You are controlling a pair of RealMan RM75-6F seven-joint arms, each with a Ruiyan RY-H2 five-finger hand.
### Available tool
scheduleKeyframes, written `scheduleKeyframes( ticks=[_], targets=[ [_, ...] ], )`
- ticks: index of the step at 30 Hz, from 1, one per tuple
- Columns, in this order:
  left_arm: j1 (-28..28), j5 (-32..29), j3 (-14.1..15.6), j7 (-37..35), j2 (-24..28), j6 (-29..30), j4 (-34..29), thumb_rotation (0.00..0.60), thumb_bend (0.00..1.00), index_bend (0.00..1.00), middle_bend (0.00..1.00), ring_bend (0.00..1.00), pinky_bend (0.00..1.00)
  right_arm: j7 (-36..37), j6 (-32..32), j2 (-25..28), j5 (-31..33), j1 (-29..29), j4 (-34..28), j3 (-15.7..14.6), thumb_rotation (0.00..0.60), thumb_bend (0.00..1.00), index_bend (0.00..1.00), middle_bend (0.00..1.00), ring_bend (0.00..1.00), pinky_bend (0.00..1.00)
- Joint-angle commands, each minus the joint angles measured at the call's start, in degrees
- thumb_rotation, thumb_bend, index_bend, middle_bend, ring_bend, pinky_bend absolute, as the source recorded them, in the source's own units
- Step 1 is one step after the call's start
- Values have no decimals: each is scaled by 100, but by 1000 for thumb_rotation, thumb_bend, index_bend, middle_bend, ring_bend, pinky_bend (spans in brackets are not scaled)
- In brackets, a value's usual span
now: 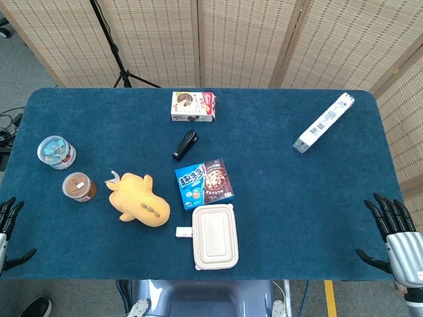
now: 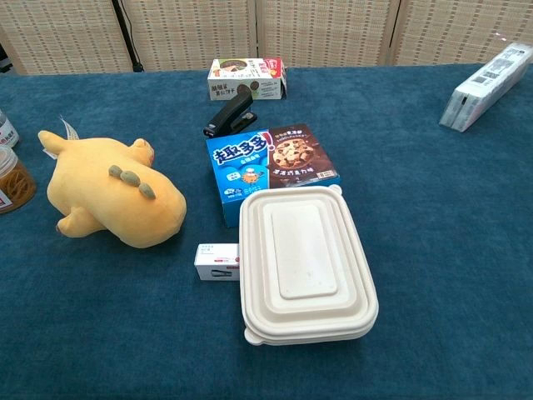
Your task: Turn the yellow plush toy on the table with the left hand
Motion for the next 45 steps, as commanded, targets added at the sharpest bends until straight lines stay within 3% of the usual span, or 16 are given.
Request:
scheduleKeyframes(
  ticks=[1, 15, 28, 30, 31, 32, 33, 35, 40, 45],
  targets=[
    [-2, -4, -1, -7, 10, -7, -8, 600, 0, 0, 0, 0, 0, -1, 8, 0, -3, -7, -2, -4, 600, 0, 0, 0, 0, 0],
    [31, 92, 16, -40, 26, 96, 12, 600, 0, 0, 0, 0, 0, 22, 14, 15, -55, -16, -16, -33, 600, 0, 0, 0, 0, 0],
    [-122, 679, 126, -21, -170, 266, 587, 600, 0, 0, 0, 0, 0, 128, 62, 60, -70, -35, -19, -37, 600, 0, 0, 0, 0, 0],
    [-233, 892, 121, -390, -299, 360, 729, 491, 4, 0, 0, 0, 0, 175, 90, 84, -81, -46, -21, -41, 600, 0, 0, 0, 0, 0],
    [-314, 1005, 119, -601, -400, 388, 910, 389, 8, 0, 0, 0, 0, 206, 97, 94, -75, -49, -22, -39, 600, 0, 0, 0, 0, 0],
    [-363, 1013, 82, -643, -502, 384, 1051, 216, 15, 0, 0, 0, 0, 228, 101, 102, -59, -52, -21, -34, 600, 0, 0, 0, 0, 0],
    [-419, 1027, 57, -693, -603, 359, 1145, 96, 16, 0, 0, 0, 0, 249, 103, 112, -43, -53, -20, -27, 600, 0, 0, 0, 0, 0],
    [-569, 1100, 30, -963, -787, 312, 1246, 0, 5, 0, 0, 0, 0, 293, 96, 127, -5, -51, -22, -14, 600, 0, 0, 0, 0, 0],
    [-898, 1328, 8, -1093, -947, 184, 1072, 0, 0, 0, 0, 0, 0, 368, 73, 165, 52, -43, -51, 8, 600, 0, 0, 0, 0, 0],
    [-1300, 1571, -98, -263, -1279, -152, 798, 0, 0, 0, 0, 0, 0, 434, 8, 187, 126, -23, -50, 25, 600, 0, 0, 0, 0, 0]
  ],
)
